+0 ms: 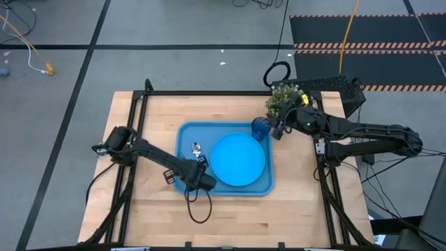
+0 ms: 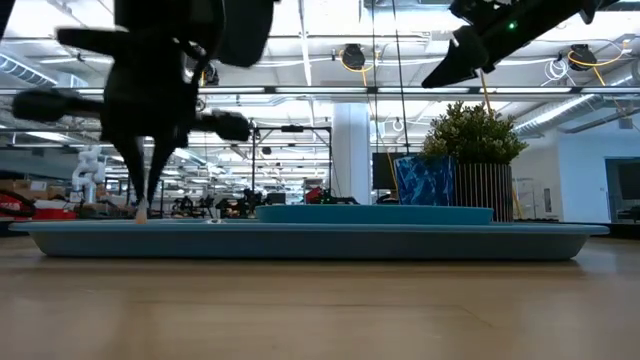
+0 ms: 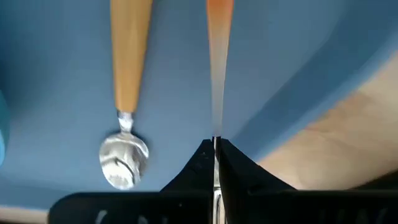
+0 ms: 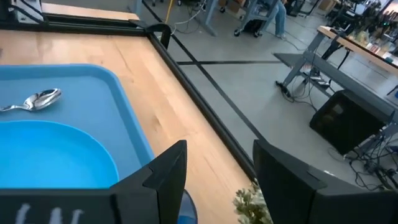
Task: Pick and place plate/cup/fork/spoon on tray
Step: Put the orange fork on the blue tray to the left of the yellow spoon
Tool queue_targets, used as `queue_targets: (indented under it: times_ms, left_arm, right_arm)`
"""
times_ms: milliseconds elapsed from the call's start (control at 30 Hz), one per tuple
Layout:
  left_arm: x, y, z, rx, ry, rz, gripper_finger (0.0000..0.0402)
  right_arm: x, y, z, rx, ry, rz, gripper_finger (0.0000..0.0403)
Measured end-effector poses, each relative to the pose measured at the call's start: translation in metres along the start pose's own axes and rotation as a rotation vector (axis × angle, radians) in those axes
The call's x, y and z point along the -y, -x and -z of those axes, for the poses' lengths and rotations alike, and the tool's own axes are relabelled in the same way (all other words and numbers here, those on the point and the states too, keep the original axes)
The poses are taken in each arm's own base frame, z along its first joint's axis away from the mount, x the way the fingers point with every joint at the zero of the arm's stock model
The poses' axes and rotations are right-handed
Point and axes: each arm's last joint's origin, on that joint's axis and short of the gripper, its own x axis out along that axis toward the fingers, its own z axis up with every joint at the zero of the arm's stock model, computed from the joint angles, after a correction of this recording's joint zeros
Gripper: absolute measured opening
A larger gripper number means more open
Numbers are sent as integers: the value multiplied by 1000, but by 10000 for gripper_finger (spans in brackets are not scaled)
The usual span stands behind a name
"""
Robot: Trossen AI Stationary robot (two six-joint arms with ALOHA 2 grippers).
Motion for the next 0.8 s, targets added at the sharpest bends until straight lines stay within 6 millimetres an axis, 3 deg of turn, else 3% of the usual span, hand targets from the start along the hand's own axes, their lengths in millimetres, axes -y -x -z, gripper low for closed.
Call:
queue_targets:
  times_ms: [367,800]
  left_arm:
    - [-21,-12,17,29,-78,-21,4]
    - [-26,-1,35,151,-147,-33,4]
  right_arm:
    - [10,18,-8,104,18,19,176]
    - [15,21,-8,88,14,150,176]
